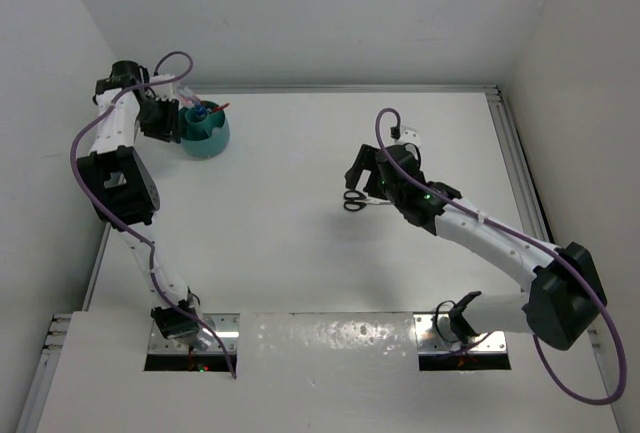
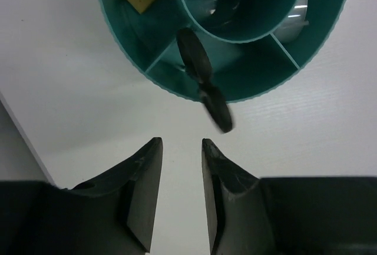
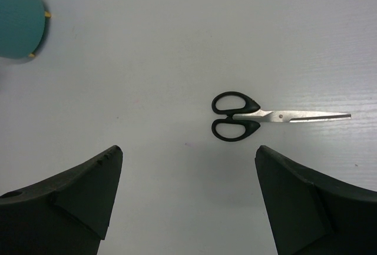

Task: Sort the stationery into containers
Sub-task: Place the scissors in the storage box.

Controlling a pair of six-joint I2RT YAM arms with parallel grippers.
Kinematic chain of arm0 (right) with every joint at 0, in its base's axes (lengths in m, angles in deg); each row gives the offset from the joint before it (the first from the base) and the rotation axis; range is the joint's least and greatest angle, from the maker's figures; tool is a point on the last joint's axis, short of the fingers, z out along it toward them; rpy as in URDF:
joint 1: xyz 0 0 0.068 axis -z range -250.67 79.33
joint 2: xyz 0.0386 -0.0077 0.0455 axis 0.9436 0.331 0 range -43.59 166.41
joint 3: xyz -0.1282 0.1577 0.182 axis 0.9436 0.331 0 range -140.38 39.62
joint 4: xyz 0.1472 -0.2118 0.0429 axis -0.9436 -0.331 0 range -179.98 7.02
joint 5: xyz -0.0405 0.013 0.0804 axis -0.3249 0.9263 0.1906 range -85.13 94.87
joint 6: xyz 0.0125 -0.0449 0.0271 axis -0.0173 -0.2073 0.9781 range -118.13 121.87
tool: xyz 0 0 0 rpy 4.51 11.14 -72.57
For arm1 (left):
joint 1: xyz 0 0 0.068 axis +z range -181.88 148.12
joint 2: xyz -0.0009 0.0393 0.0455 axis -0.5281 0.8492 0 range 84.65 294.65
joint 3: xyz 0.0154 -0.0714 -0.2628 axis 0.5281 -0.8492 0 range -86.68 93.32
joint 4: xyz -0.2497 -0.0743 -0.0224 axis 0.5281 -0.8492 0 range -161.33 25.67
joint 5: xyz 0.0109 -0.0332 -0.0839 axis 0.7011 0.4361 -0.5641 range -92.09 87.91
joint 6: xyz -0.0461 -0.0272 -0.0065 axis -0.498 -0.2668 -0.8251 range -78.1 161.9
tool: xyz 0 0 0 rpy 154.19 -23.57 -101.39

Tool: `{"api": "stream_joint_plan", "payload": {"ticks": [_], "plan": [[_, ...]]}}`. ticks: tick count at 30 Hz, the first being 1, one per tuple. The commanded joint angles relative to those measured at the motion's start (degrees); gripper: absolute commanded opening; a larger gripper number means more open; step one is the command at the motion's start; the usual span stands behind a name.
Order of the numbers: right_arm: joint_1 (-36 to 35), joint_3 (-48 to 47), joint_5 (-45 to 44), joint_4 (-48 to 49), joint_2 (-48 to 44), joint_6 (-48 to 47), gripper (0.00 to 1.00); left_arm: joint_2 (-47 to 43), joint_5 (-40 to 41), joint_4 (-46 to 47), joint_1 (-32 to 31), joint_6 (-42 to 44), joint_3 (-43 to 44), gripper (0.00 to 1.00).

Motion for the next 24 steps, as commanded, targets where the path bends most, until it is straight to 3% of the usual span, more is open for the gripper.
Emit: {"api": "stream_joint_plan", "payload": {"ticks": [1,12,17,21,23,24], "plan": [[-0.7,-1.5,-1.7,-0.2,-0.5,-0.9,0.92,0.9,0.5,1.4,-0.3,-1.7,3.1,0.35],[-2.2,-2.2,-3.1,-1.2,-0.5,-3.8,0.92,-3.9,-4.2,1.4,0.4,-4.0,6.2,0.39],[-2.3,-0.9,-6.2,-7.3,-1.4,-4.7,0.99,-7.9,-8.1,1.6,1.0,-3.8,6.0,0.39],[-1.0,2.1,-9.2,-12.9,-2.4,-3.5,0.99,-13.4,-11.6,1.6,0.8,-2.9,3.6,0.39],[2.4,3.9,-5.5,-13.2,-2.4,-3.6,0.97,-17.0,-13.4,2.5,-0.2,-1.9,-0.3,0.39],[6.7,4.5,4.2,-11.0,-1.9,-3.7,0.91,-18.2,-13.8,3.3,-0.9,-1.3,-2.9,0.39]]}}
